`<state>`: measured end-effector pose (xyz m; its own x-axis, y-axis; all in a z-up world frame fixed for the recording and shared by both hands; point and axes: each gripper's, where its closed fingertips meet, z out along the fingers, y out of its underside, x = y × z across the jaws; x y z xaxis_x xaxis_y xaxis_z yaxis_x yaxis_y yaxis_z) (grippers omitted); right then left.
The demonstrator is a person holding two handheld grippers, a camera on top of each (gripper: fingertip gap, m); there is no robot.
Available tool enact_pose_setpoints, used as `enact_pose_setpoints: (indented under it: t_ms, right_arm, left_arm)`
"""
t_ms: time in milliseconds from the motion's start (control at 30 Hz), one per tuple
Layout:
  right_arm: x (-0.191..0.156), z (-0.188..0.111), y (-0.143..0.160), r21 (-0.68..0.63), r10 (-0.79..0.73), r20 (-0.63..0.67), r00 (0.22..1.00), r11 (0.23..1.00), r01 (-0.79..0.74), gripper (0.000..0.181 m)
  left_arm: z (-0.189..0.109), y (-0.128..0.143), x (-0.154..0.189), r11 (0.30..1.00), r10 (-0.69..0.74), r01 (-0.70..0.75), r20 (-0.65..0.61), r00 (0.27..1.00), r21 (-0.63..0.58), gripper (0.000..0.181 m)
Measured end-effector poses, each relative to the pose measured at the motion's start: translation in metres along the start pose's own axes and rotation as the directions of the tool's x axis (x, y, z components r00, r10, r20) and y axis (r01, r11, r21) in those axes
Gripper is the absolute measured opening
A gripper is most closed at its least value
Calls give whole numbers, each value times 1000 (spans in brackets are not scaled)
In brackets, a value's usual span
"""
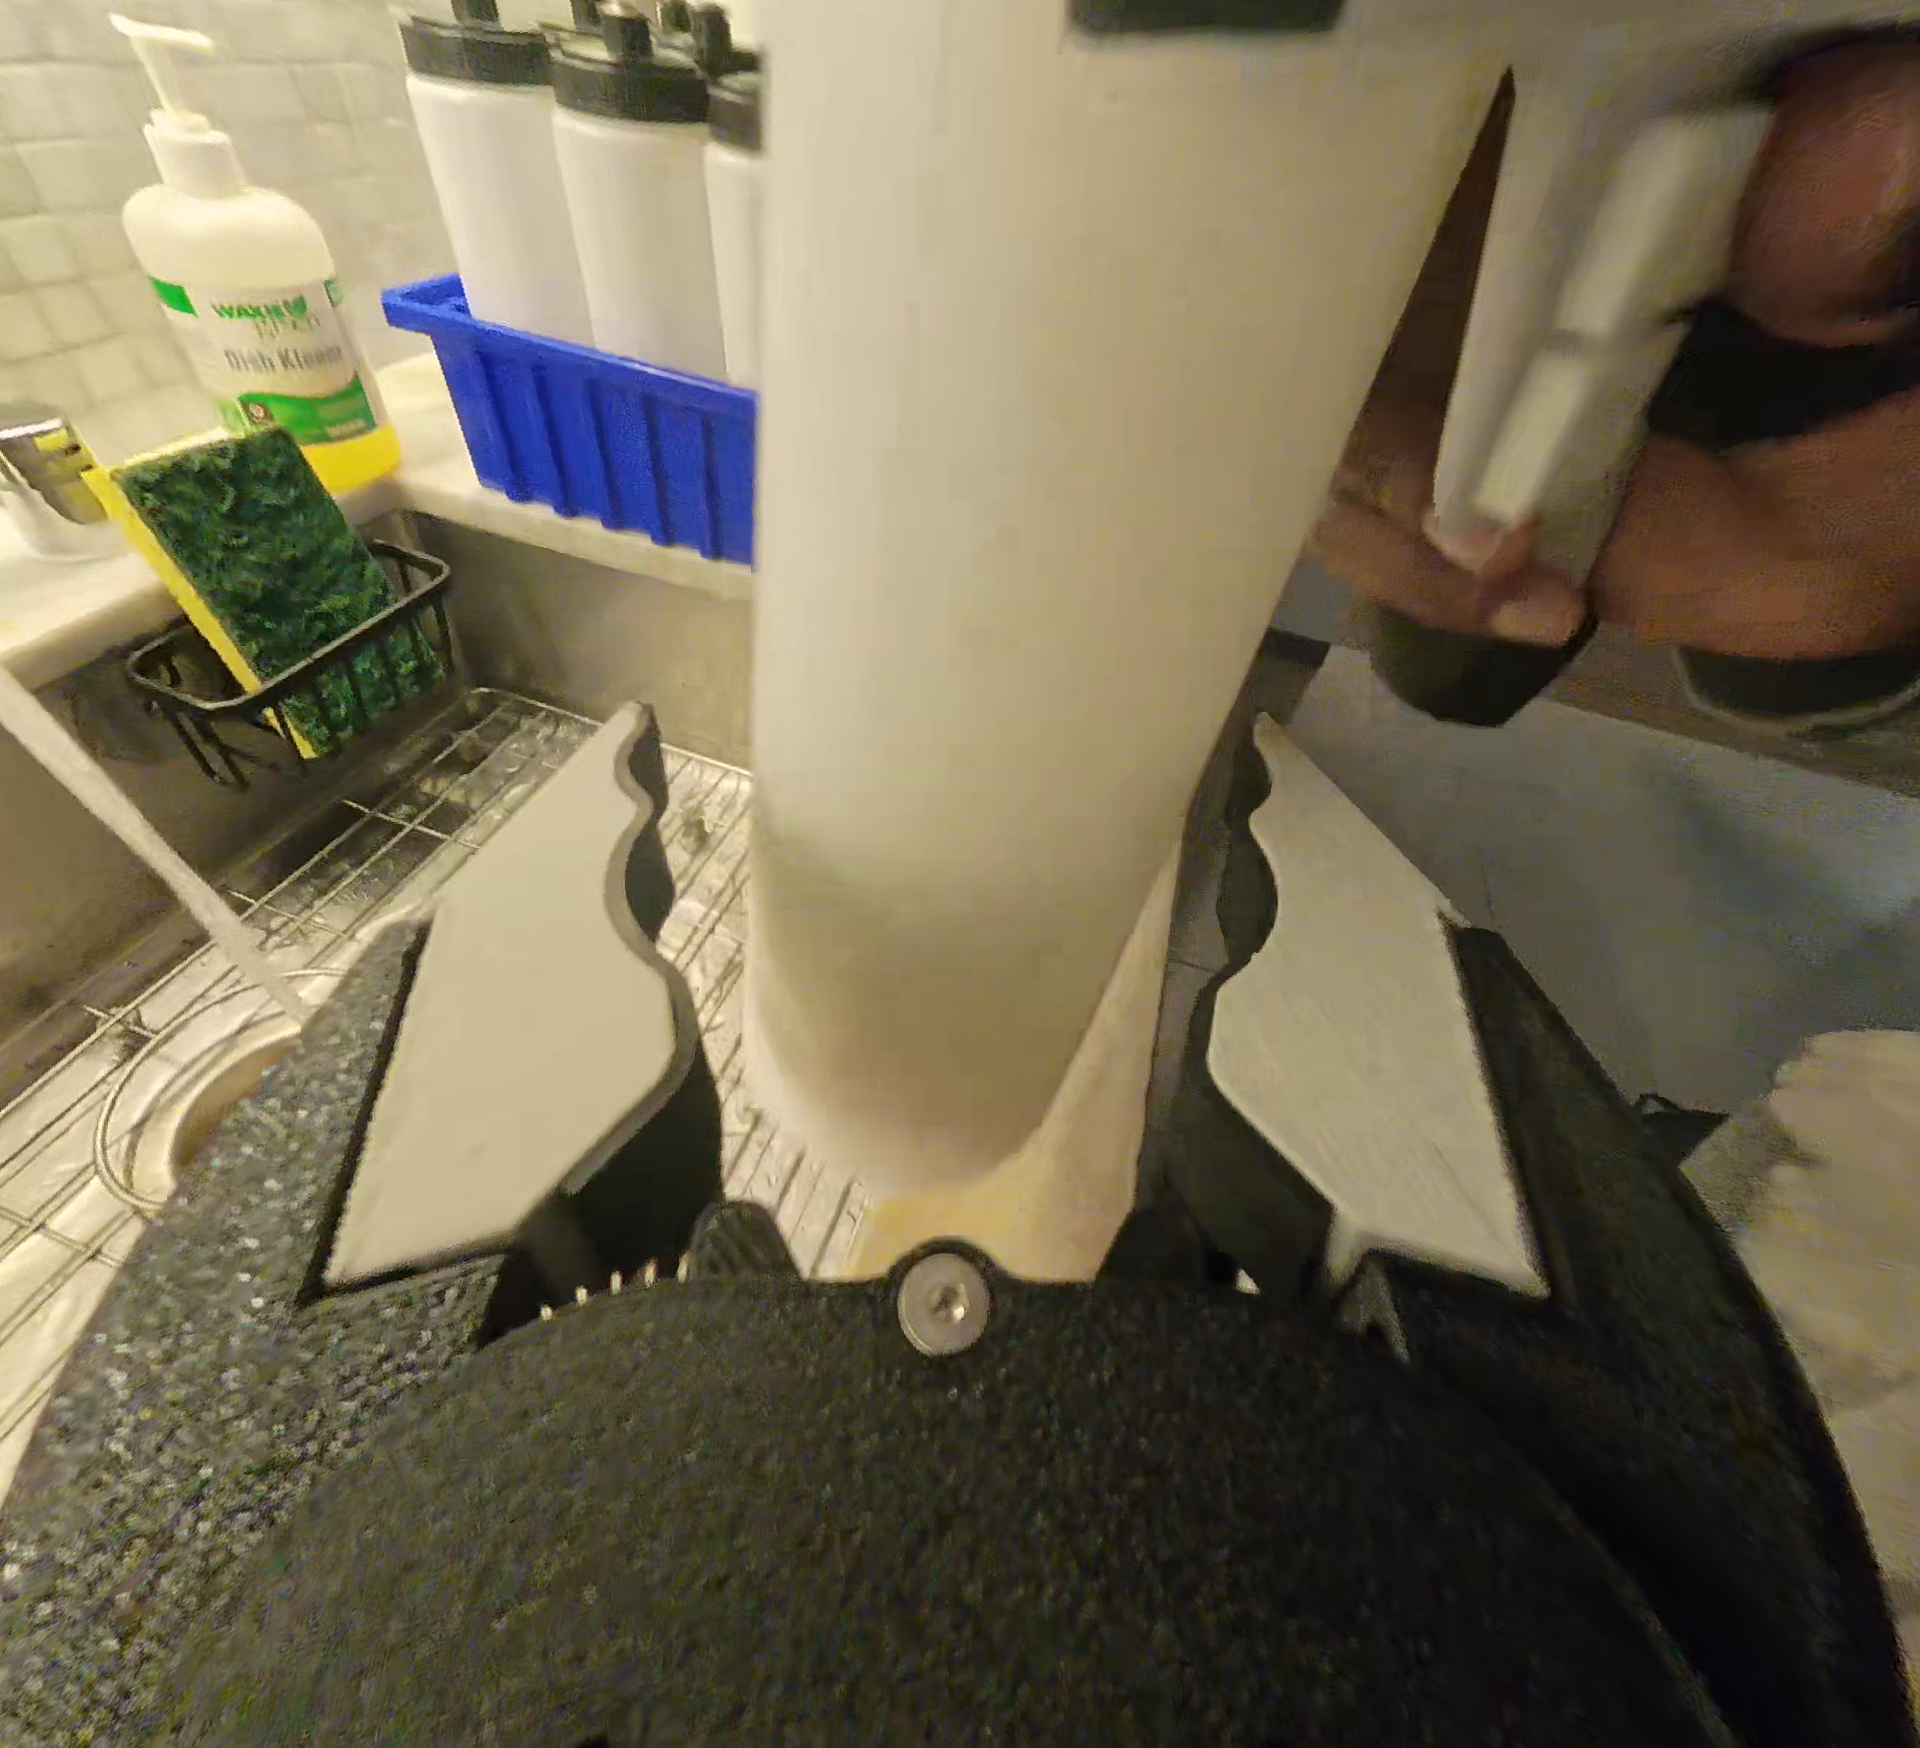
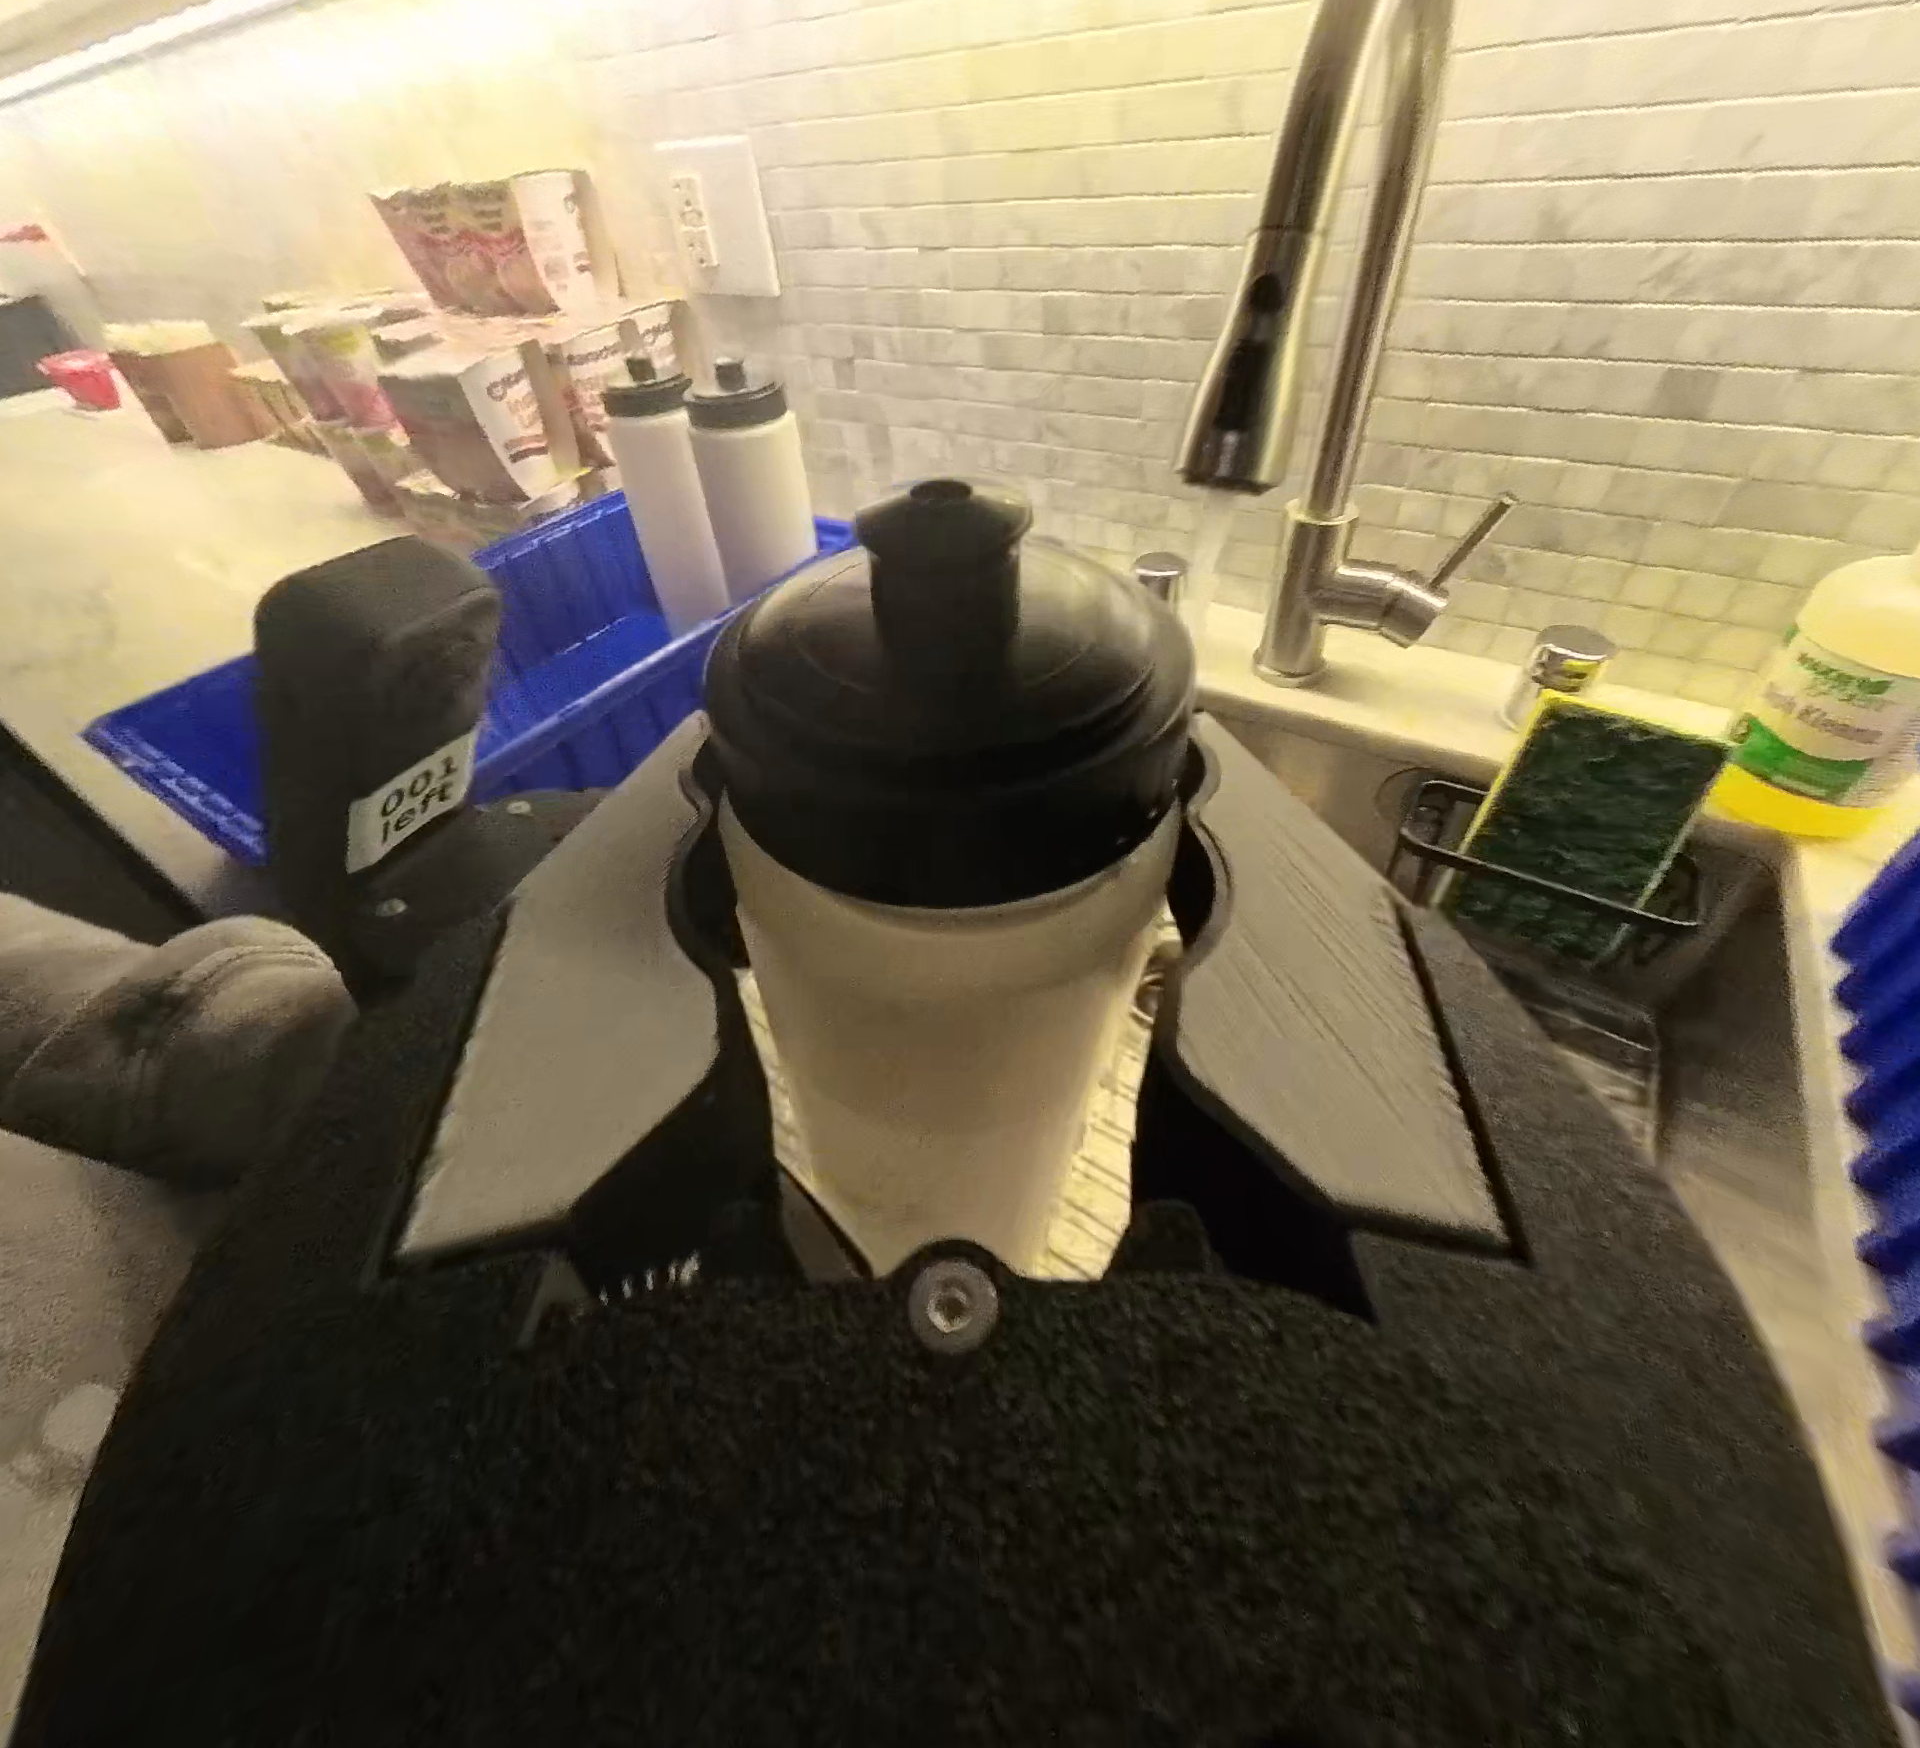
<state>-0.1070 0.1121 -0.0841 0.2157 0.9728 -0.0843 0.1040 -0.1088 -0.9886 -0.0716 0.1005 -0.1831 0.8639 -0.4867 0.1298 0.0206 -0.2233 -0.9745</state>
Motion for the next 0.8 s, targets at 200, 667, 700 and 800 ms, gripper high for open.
enact_pose_setpoints:
  t_ms: [200,667,700,800]
  right_arm:
    - [96,-43,-48,37,-3,-176,984,999,9,85]
    - [372,-98,-33,-79,-131,-410,903,991,108,85]
    - [385,-93,-26,-69,-117,-410,905,993,97,85]
    - [415,-75,-7,-28,-62,-410,910,998,56,85]
  left_arm:
    - [-10,-24,-29,999,-2,-1,73,997,38,108]
    - [-11,-46,-101,994,-82,37,482,872,104,102]
    - [-12,-47,-103,991,-113,58,505,855,123,103]
    - [-22,-54,-107,986,-145,65,584,799,155,97]
